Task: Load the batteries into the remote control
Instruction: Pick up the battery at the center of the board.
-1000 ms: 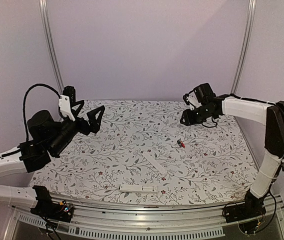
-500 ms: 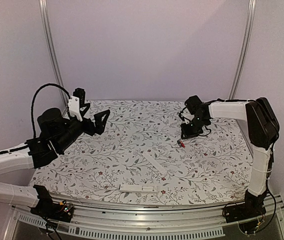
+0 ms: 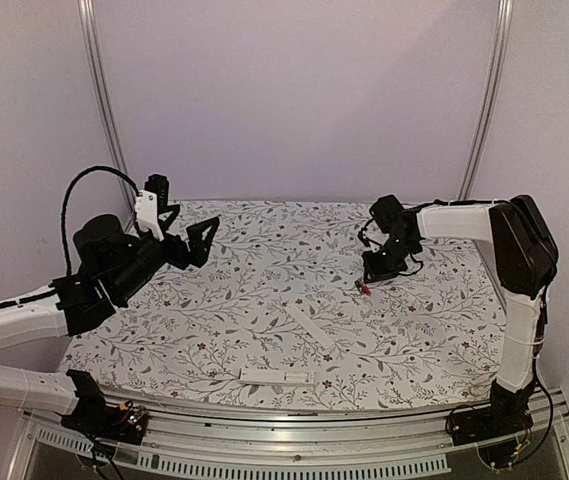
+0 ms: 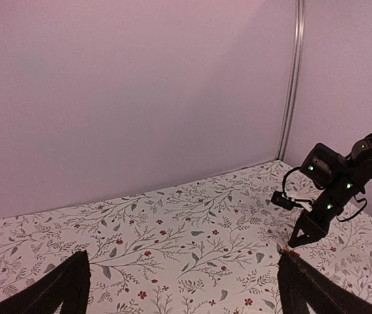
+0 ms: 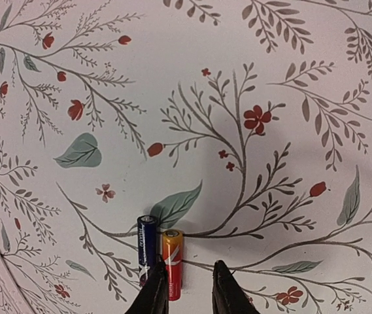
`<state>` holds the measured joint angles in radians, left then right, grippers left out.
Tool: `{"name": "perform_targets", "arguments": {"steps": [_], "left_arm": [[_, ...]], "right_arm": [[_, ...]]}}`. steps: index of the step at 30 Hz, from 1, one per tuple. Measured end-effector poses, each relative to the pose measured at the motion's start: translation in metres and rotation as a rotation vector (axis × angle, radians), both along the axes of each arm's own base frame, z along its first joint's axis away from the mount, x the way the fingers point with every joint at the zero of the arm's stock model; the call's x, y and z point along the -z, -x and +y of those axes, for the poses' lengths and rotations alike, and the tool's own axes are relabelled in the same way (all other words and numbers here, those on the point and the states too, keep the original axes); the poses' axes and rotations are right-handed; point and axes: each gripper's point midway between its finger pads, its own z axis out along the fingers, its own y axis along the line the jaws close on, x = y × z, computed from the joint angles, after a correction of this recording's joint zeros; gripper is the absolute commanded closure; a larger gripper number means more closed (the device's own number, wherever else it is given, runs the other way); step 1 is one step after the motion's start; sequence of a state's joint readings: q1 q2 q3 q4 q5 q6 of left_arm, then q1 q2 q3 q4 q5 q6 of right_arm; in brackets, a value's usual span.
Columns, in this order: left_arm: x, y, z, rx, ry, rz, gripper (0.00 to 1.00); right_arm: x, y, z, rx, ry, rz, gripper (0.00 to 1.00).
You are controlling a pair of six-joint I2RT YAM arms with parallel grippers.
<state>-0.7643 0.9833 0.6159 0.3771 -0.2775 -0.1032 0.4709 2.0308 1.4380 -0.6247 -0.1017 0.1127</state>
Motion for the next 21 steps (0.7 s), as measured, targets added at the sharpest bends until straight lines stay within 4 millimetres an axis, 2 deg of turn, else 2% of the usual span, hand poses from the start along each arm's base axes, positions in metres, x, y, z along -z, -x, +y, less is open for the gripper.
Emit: {"name": "perform_targets", "arguments": {"steps": [15,21], "left_arm": [[-0.001,-0.001,0.001,-0.001,0.005,-0.001,0.00],[-0.001,-0.002,0.003,-0.004,0.007,0.000,0.00]], "right_arm": [[0.015,0.008,0.004,-0.016,0.008,0.038,0.81],[0.018,0.008,0.003,-0.017,0.033,0.032,0.87]]}}
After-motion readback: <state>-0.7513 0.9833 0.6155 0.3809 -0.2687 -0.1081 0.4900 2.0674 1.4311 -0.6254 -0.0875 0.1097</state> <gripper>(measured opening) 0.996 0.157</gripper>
